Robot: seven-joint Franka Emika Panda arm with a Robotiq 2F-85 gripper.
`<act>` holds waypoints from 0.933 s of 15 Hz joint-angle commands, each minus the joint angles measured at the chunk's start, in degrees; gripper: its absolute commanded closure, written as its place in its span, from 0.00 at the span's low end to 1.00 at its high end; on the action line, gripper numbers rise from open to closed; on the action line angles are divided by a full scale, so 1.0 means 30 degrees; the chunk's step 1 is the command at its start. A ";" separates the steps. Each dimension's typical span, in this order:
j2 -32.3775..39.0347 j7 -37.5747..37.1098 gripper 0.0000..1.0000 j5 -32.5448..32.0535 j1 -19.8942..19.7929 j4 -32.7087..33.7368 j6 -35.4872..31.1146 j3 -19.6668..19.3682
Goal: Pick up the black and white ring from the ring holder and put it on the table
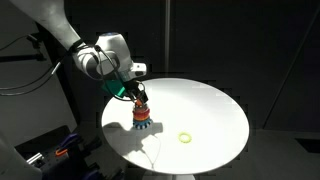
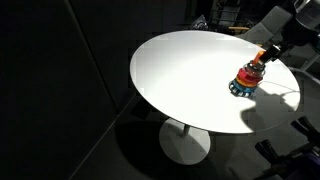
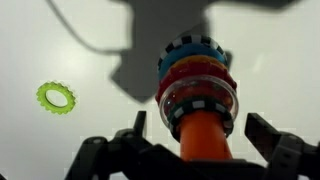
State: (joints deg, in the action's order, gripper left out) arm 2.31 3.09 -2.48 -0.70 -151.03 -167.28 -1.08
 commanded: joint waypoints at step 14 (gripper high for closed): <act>0.1224 -0.0114 0.59 -0.1086 0.0059 0.0831 -0.0893 -0.0191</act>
State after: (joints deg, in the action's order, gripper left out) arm 5.71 3.09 -4.23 -0.70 -149.36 -169.68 -1.08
